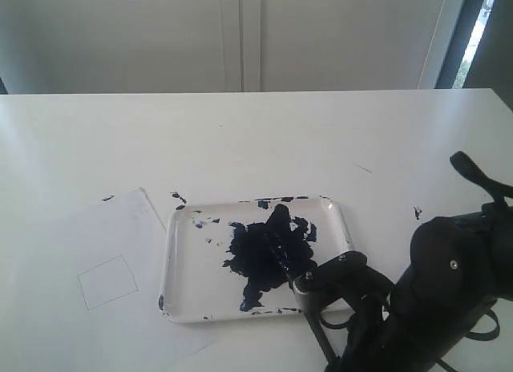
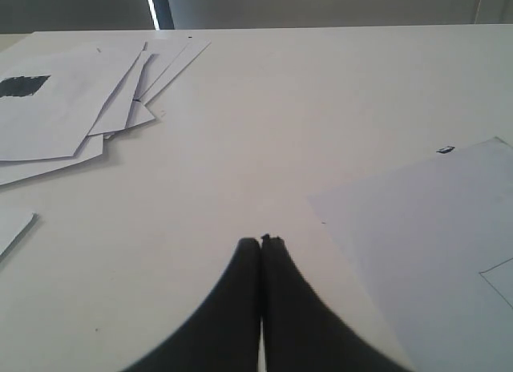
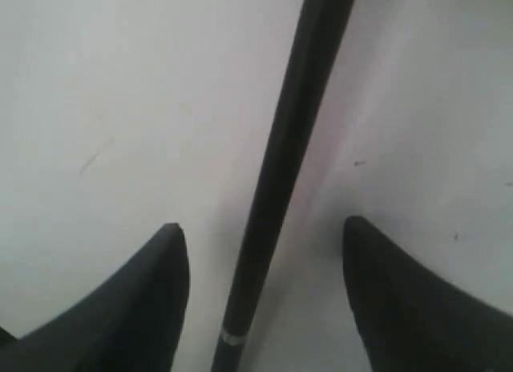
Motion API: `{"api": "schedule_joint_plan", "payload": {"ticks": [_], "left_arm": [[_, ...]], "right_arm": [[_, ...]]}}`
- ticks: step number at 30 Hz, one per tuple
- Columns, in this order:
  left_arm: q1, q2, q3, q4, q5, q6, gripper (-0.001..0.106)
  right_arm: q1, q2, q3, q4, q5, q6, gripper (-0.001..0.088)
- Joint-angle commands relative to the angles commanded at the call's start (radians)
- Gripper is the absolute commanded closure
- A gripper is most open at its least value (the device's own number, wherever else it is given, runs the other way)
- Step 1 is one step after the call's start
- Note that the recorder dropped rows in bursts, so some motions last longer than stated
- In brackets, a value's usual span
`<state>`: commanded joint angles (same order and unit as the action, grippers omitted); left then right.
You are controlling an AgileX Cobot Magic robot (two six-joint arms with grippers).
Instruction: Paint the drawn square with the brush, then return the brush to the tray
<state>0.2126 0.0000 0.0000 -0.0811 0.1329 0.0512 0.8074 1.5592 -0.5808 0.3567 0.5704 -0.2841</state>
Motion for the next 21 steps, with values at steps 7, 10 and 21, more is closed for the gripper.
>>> {"api": "schedule_joint_plan", "payload": {"ticks": [7, 10, 21], "left_arm": [[0.000, 0.000, 0.000, 0.000, 0.000, 0.000, 0.105], [0.000, 0.000, 0.000, 0.000, 0.000, 0.000, 0.105], [0.000, 0.000, 0.000, 0.000, 0.000, 0.000, 0.105]], "right_arm": [[0.000, 0.018, 0.000, 0.000, 0.000, 0.000, 0.0506], [0.000, 0.018, 0.000, 0.000, 0.002, 0.000, 0.0579], [0.000, 0.006, -0.030, -0.003, 0.074, 0.000, 0.0845]]}}
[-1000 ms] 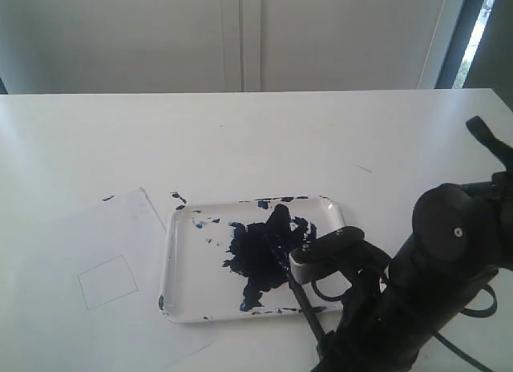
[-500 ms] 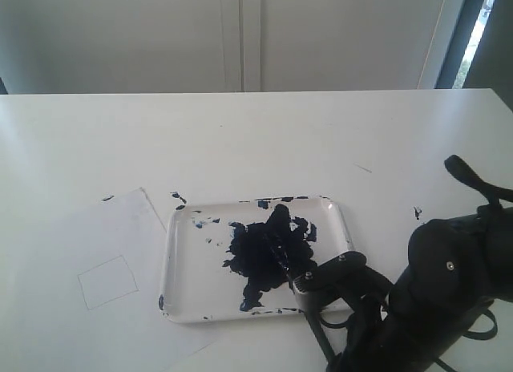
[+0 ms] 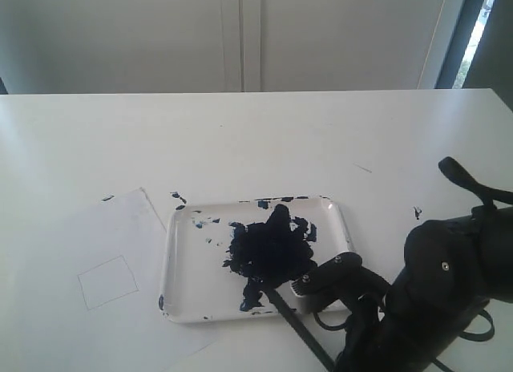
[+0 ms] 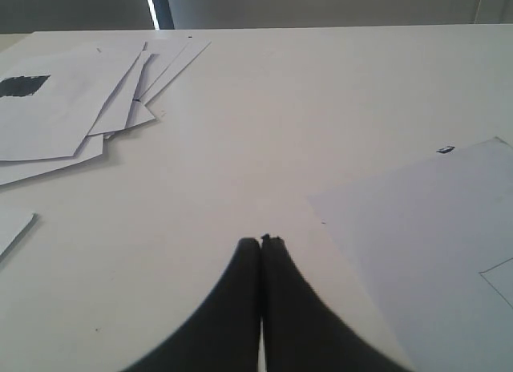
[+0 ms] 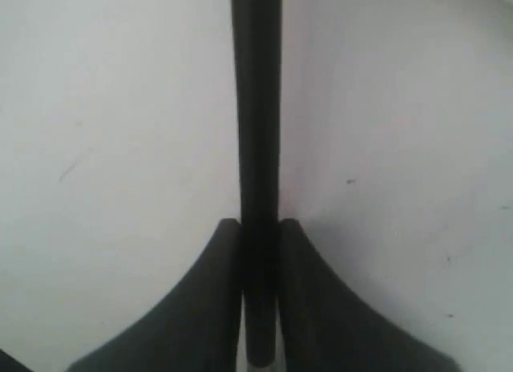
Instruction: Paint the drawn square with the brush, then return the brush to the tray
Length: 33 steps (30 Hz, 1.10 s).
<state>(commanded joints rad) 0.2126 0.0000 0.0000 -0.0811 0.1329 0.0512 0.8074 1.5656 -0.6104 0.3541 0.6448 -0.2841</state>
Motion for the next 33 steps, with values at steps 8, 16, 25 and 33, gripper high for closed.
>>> {"api": "schedule_joint_plan", "payload": {"ticks": [8, 16, 25, 33], "left_arm": [[0.000, 0.000, 0.000, 0.000, 0.000, 0.000, 0.105], [0.000, 0.000, 0.000, 0.000, 0.000, 0.000, 0.105], [0.000, 0.000, 0.000, 0.000, 0.000, 0.000, 0.105], [0.000, 0.000, 0.000, 0.000, 0.000, 0.000, 0.105]], "right_arm": [[0.000, -0.110, -0.092, -0.127, 0.116, 0.095, 0.0868], [0.000, -0.155, -0.243, -0.432, 0.457, 0.296, 0.0868], [0.000, -0.155, -0.393, -0.448, 0.576, 0.291, 0.0868], [0.000, -0.138, -0.415, -0.471, 0.576, 0.291, 0.0868]]}}
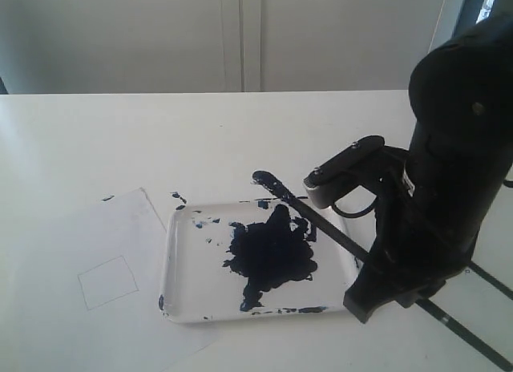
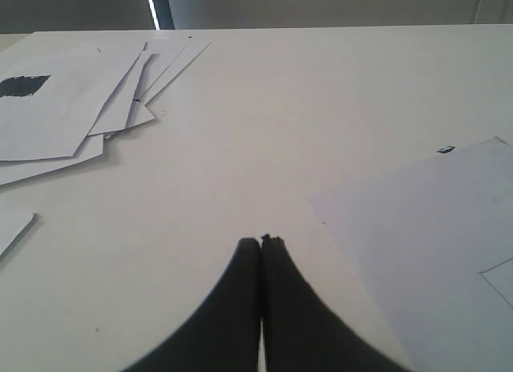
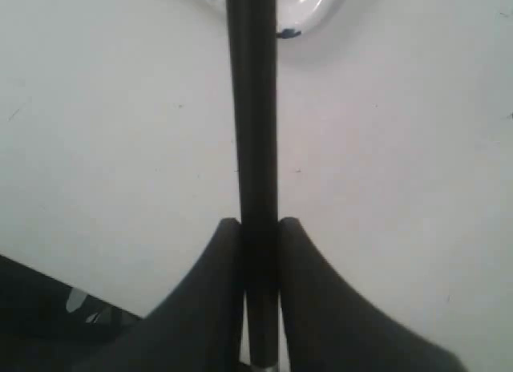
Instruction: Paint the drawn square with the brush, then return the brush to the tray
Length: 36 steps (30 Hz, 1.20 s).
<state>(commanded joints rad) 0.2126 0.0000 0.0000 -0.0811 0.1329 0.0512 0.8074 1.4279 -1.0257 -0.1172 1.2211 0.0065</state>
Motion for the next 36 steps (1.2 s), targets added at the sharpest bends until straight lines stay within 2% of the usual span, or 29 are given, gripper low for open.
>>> {"api": "schedule_joint_plan", "payload": {"ticks": [15, 30, 36], "left_arm": [[0.000, 0.000, 0.000, 0.000, 0.000, 0.000, 0.105], [0.000, 0.000, 0.000, 0.000, 0.000, 0.000, 0.105], [0.000, 0.000, 0.000, 0.000, 0.000, 0.000, 0.105]], "right_arm": [[0.000, 0.183, 0.000, -0.057, 0.000, -0.006, 0.0868], [-0.002, 0.283, 0.003, -0.173, 0.000, -0.006, 0.0868], [-0.002, 0.312, 0.003, -0.177, 0.000, -0.006, 0.0868]]}}
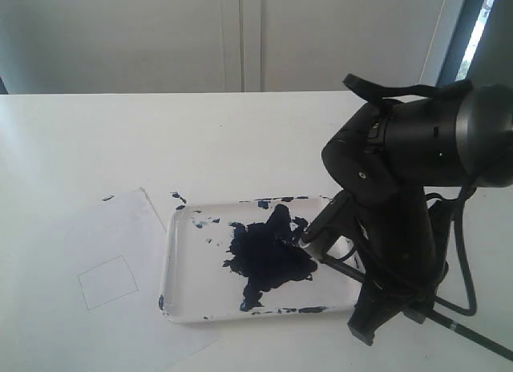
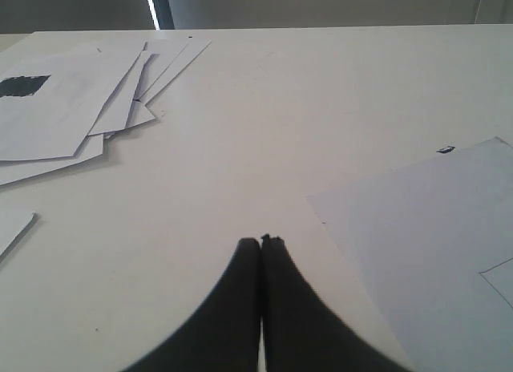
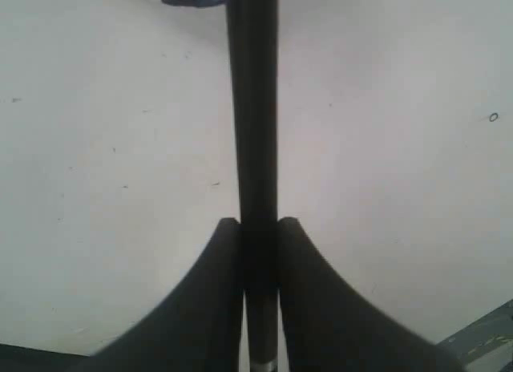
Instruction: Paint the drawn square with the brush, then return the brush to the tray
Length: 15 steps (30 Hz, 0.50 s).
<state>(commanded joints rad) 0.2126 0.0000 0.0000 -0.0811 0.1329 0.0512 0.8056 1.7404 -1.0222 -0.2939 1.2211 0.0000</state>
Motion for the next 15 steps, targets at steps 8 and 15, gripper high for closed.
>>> {"api": "schedule_joint_plan", "payload": {"ticks": [8, 15], "left_arm": [[0.000, 0.000, 0.000, 0.000, 0.000, 0.000, 0.105], [0.000, 0.000, 0.000, 0.000, 0.000, 0.000, 0.105]], "right_arm": [[0.000, 0.002, 0.000, 0.040, 0.000, -0.016, 0.0868], [0.002, 0.002, 0.000, 0.121, 0.000, -0.067, 0.0868]]}}
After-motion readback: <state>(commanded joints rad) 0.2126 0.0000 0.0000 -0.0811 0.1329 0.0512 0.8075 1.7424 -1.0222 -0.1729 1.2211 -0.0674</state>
